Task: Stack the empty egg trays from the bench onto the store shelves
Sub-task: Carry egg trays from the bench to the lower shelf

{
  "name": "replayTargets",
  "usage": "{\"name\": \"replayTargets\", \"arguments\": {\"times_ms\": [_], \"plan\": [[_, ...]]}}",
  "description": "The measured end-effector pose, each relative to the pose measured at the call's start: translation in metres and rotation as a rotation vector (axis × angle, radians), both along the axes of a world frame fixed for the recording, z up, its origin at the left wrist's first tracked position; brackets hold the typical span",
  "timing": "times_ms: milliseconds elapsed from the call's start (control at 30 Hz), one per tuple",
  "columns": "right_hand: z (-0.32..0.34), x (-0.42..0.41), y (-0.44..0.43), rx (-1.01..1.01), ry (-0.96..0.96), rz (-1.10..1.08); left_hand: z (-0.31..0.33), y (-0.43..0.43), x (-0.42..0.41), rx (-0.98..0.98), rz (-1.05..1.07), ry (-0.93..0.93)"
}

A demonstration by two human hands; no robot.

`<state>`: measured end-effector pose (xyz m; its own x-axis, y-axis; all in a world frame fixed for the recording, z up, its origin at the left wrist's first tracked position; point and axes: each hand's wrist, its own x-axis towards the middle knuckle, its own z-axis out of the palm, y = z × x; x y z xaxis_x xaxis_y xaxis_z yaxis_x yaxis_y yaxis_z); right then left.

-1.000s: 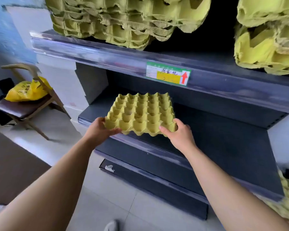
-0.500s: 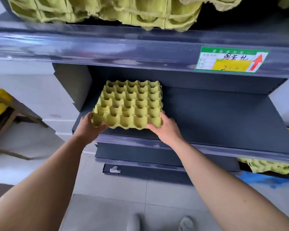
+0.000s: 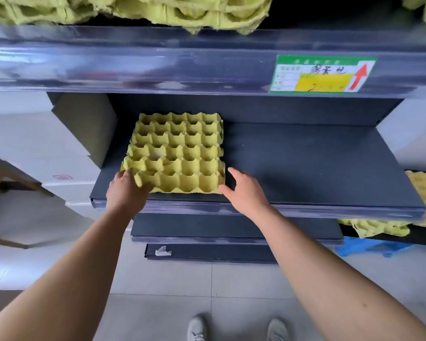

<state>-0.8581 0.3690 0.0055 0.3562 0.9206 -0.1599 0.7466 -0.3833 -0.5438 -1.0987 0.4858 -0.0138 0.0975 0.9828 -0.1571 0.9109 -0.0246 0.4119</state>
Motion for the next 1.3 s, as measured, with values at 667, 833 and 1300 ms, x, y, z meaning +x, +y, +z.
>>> {"name": "replayTargets", "arguments": {"times_ms": [667, 833, 1300], "plan": [[0.047, 0.306, -0.275, 0.135, -0.314, -0.192, 0.053, -0.265, 0.381, 0.301, -0.649, -0.075], [0.036, 0.381, -0.333, 0.107, -0.323, -0.300, 0.046, -0.312, 0.474, 0.228, -0.783, -0.087], [-0.025, 0.574, -0.362, -0.040, -0.221, -0.418, -0.005, -0.334, 0.685, -0.024, -0.948, 0.053]]}}
